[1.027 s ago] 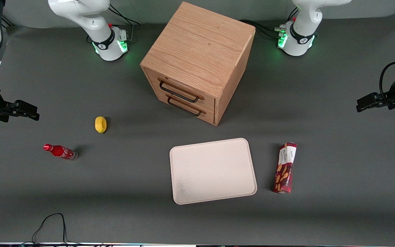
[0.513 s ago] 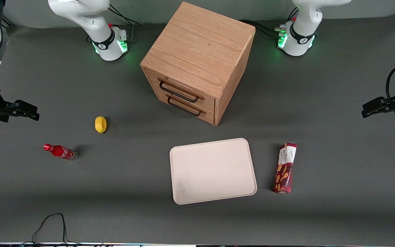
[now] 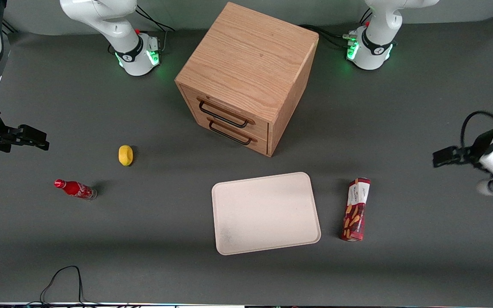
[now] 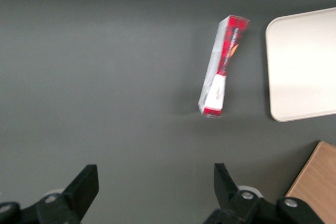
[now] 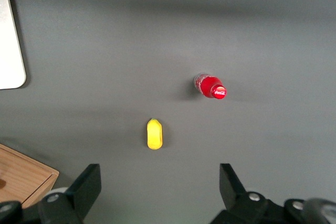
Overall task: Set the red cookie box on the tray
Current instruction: 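Move the open left gripper down over the red tartan shortbread box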
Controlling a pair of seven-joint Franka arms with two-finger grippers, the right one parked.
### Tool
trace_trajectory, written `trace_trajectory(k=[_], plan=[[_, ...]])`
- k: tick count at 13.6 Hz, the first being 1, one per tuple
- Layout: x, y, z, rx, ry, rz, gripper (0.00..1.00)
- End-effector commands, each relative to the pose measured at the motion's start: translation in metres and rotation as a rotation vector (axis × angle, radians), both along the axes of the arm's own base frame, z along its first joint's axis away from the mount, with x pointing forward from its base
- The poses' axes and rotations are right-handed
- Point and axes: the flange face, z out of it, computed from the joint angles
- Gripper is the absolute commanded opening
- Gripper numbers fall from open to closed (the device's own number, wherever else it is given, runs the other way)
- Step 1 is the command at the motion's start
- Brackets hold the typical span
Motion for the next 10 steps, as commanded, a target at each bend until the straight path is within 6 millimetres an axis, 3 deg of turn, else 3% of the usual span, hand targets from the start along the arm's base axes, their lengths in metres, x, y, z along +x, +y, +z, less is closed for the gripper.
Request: trace_trajectory(k=[1, 3, 5, 8, 9, 10], plan=[[0.036, -0.062, -0.016, -0.004, -0.031, -0.077, 0.99], [0.053, -0.094, -0.032, -0.024, -0.075, -0.097, 0.99], [0.057, -0.111, -0.036, -0.06, -0.106, -0.134, 0.99], [0.06, -0.106, -0.054, -0.06, -0.081, -0.212, 0.99], [0.066, -0.085, -0.067, -0.065, -0.066, -0.231, 0.99], [0.069, -0.078, -0.088, -0.075, -0.049, -0.308, 0.99]])
